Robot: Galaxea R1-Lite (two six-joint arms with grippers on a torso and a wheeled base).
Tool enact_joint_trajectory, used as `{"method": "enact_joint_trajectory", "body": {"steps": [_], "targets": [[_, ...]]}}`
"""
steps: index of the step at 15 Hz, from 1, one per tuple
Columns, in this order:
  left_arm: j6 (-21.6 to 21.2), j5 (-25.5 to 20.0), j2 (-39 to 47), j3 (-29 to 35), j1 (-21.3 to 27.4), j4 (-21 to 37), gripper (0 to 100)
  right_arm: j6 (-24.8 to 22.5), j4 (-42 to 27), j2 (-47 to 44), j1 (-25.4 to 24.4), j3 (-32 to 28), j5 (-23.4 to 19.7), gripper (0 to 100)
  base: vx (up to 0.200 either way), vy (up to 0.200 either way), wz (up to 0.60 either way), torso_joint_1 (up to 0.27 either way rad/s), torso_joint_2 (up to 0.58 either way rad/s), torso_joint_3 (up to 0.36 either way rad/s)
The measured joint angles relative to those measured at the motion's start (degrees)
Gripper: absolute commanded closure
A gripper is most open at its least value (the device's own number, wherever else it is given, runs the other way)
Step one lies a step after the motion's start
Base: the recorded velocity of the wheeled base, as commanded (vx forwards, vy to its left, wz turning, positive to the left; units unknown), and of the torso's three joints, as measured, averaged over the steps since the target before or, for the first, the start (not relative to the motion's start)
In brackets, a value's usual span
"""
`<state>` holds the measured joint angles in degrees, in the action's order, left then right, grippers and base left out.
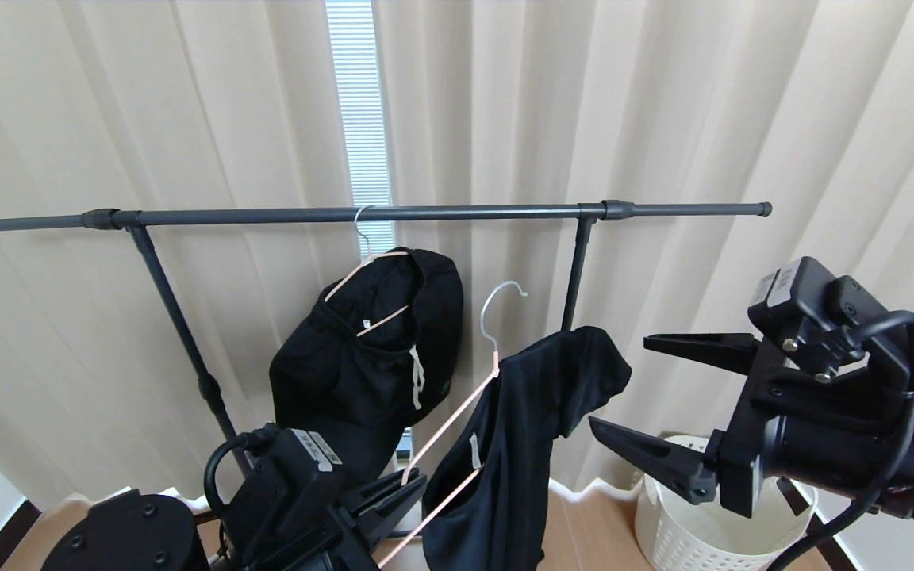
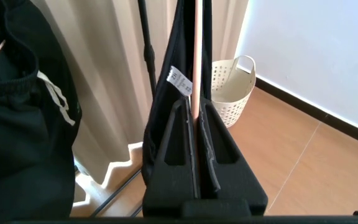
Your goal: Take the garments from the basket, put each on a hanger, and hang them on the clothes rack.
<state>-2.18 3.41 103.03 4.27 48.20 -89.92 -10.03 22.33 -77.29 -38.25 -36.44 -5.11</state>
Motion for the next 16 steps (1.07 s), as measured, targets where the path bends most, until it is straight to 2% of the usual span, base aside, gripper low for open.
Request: {"method": "enact_joint_trajectory", "body": {"steps": [1,3,5,7,9,11,14,16], "targets": [[-0.02,0.0,-0.09,-0.11,-0.02,-0.02,100,-3.05,-2.19,0.33,2.07,-0.74,-3.54,0,0.0,0.0,0.0,0.0,0.0,0.0],[-0.02,-0.13,-0.33,-0.46,0.13,0.0,100,-12.68,-12.46,0.28,7.47,-5.51,-12.3,0,0.0,0.0,0.0,0.0,0.0,0.0],[-0.68,-1.76,-0.45,-0.88,0.24,-0.05,100,-23.08,-23.81,-1.18,11.87,-12.4,-16.59,0,0.0,0.0,0.0,0.0,0.0,0.0],[-1.89,-4.07,-0.87,-2.07,0.3,0.0,100,-37.51,-35.55,-4.51,16.54,-20.31,-19.54,0,0.0,0.0,0.0,0.0,0.0,0.0],[-2.16,-4.72,-1.38,-2.76,0.33,0.0,100,-47.12,-44.2,-8.33,20.81,-26.73,-24.06,0,0.0,0.0,0.0,0.0,0.0,0.0],[-2.96,-6.45,-1.83,-3.41,0.37,0.0,100,-49.69,-51.88,-11.82,22.75,-31.56,-28.99,0,0.0,0.0,0.0,0.0,0.0,0.0],[-3.69,-8.74,-2.46,-4.13,0.41,-0.02,100,-51.16,-53.37,-15.43,23.41,-33.51,-36.28,0,0.0,0.0,0.0,0.0,0.0,0.0],[-3.72,-9.18,-2.71,-4.19,0.39,0.0,100,-51.2,-53.31,-17.14,23.3,-33.79,-39.01,0,0.0,0.0,0.0,0.0,0.0,0.0]]}}
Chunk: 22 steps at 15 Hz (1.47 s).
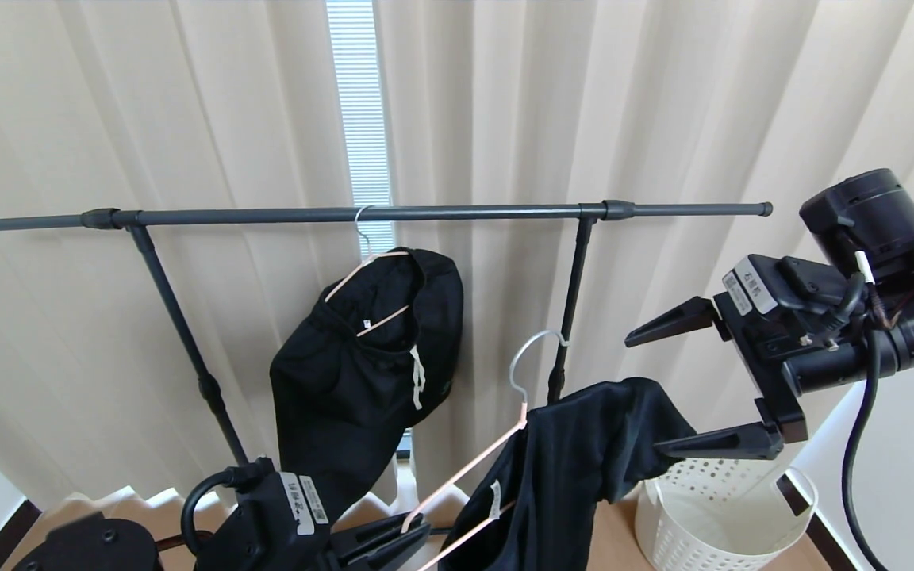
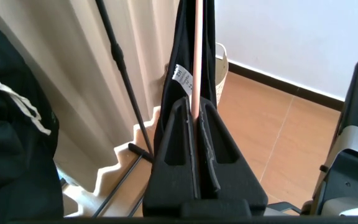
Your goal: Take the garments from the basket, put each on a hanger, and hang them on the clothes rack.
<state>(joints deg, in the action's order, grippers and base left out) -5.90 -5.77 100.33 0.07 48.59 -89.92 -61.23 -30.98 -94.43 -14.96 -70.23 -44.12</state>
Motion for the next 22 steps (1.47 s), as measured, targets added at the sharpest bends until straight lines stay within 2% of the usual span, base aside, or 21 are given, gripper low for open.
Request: {"method": "enact_joint_trajectory", "body": {"steps": [2,5,7,15,16,22], "targets": [[0.02,-0.13,-0.41,-0.05,0.2,-0.02,100,0.0,0.22,-1.74,-0.74,0.06,-2.27,0,0.0,0.0,0.0,0.0,0.0,0.0],[0.0,-0.13,-0.69,-0.07,0.68,-0.02,100,0.01,0.84,-4.08,-2.86,-0.13,-3.4,0,0.0,0.0,0.0,0.0,0.0,0.0],[0.0,-0.15,-0.8,-0.07,1.16,-0.02,100,0.28,2.68,-5.55,-3.62,-0.24,-3.47,0,0.0,0.0,0.0,0.0,0.0,0.0],[0.02,-1.12,-0.83,-0.07,1.68,-0.02,100,1.43,3.04,-8.91,-5.81,-1.68,-3.5,0,0.0,0.0,0.0,0.0,0.0,0.0],[0.0,-1.15,-0.83,-0.07,1.68,-0.02,100,1.56,3.06,-9.09,-6.01,-1.88,-3.45,100,0.0,0.0,0.0,0.0,0.0,0.0],[0.24,-1.18,-0.85,-0.07,1.65,0.04,100,1.56,2.86,-9.18,-6.51,-1.57,-3.4,100,0.0,0.0,0.0,0.0,0.0,0.0]]}}
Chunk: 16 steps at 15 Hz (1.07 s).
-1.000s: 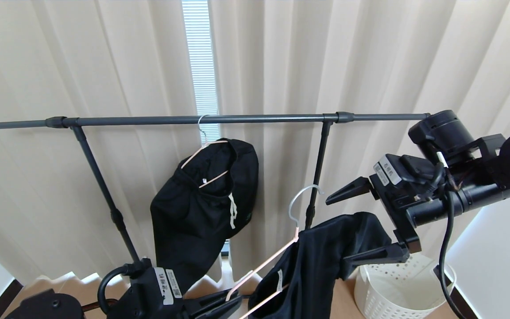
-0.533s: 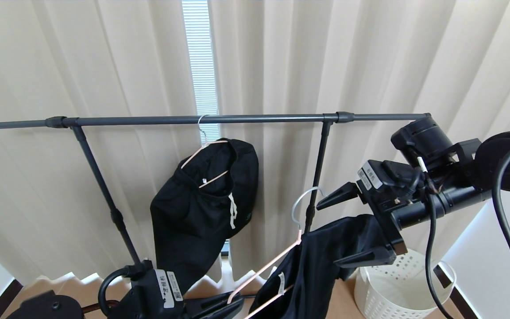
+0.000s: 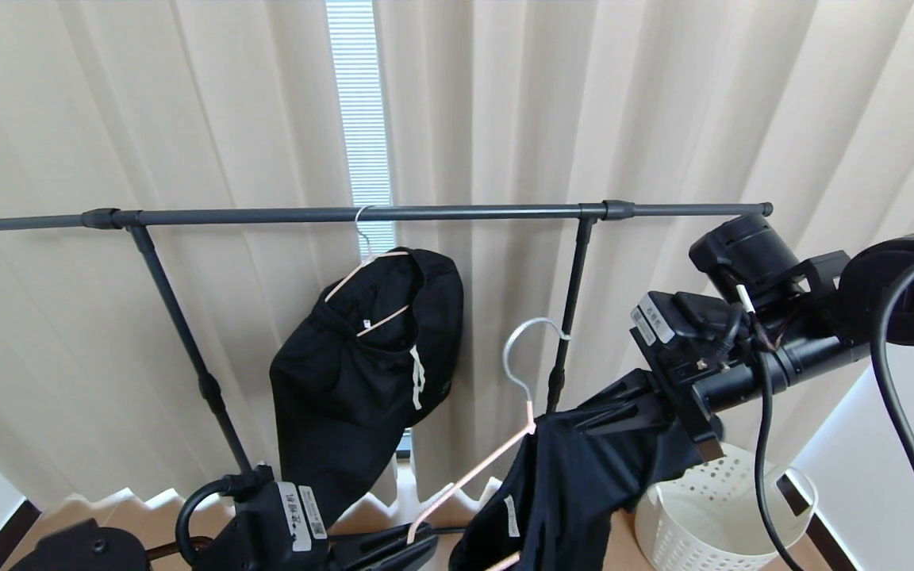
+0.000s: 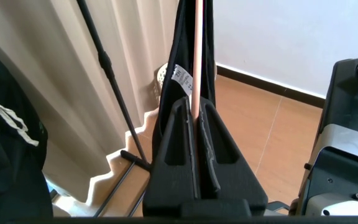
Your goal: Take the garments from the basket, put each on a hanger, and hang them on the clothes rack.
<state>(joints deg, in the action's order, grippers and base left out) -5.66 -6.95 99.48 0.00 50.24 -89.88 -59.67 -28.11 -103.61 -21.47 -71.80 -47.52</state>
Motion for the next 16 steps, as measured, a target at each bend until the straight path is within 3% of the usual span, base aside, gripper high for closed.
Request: {"method": "enact_joint_trajectory", "body": {"steps": [6,7,13,16], "targets": [[0.27,-0.27,-0.05,0.0,-0.11,-0.09,100,0.22,-0.18,1.82,-0.05,1.63,0.17,100,0.0,0.0,0.0,0.0,0.0,0.0],[0.24,-0.73,-0.05,0.0,-0.18,-0.11,0,0.26,-0.33,2.26,-0.05,1.83,0.2,100,0.0,0.0,0.0,0.0,0.0,0.0],[0.76,-2.97,-0.52,0.0,-2.08,-0.13,0,0.88,-0.54,5.71,-0.05,3.54,0.5,100,0.0,0.0,0.0,0.0,0.0,0.0],[0.82,-3.69,-0.77,0.0,-6.06,-0.11,0,1.05,-0.49,8.35,-0.05,5.46,1.4,100,0.0,0.0,0.0,0.0,0.0,0.0]]}}
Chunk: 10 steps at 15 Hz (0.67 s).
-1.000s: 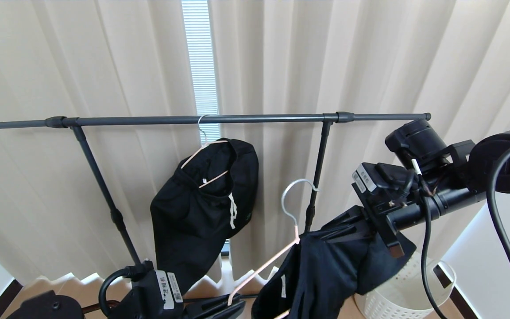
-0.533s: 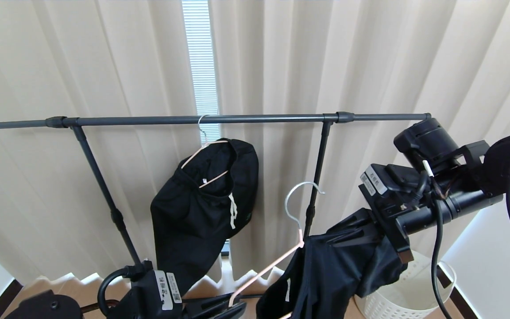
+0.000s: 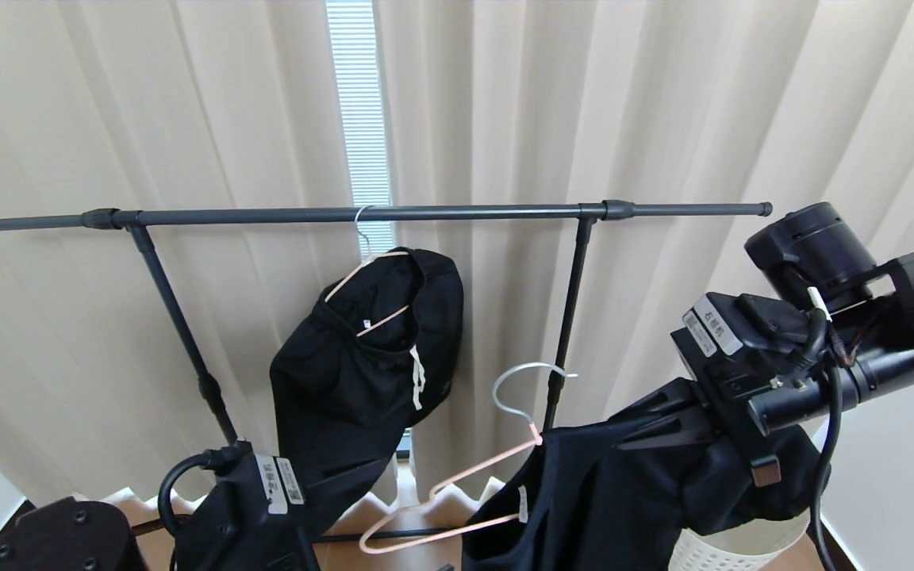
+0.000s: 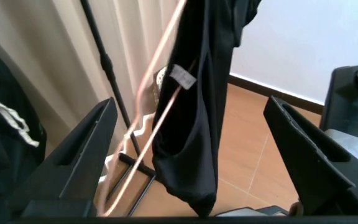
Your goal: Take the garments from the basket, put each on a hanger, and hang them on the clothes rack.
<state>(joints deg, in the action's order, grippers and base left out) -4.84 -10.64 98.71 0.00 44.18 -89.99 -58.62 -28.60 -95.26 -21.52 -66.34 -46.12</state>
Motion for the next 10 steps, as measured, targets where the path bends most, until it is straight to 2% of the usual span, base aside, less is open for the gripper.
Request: {"method": "enact_joint_trajectory", "body": {"steps": [2,4,5,6,7,10], "targets": [[1.76,-3.96,0.07,0.02,-4.71,0.02,0,0.11,0.0,2.16,0.0,0.99,6.29,100,0.0,0.0,0.0,0.0,0.0,0.0],[7.35,-6.97,0.46,0.74,-8.46,0.02,0,0.73,0.38,4.19,-0.11,1.27,11.98,100,0.0,0.0,0.0,0.0,0.0,0.0],[12.67,-7.63,0.88,1.49,-9.45,0.05,0,2.38,0.72,5.18,-0.63,1.13,15.52,100,0.0,0.0,0.0,0.0,0.0,0.0],[16.23,-8.2,1.56,2.41,-9.86,0.02,0,3.86,1.65,5.92,-1.35,0.68,17.38,100,0.0,0.0,0.0,0.0,0.0,0.0],[17.48,-8.42,2.83,3.24,-10.12,0.02,0,5.47,3.25,6.45,-1.9,0.52,18.77,100,0.0,0.0,0.0,0.0,0.0,0.0],[18.58,-6.6,9.95,5.47,-10.25,0.07,0,7.96,5.32,7.56,-2.96,0.33,19.82,100,0.0,0.0,0.0,0.0,0.0,0.0]]}}
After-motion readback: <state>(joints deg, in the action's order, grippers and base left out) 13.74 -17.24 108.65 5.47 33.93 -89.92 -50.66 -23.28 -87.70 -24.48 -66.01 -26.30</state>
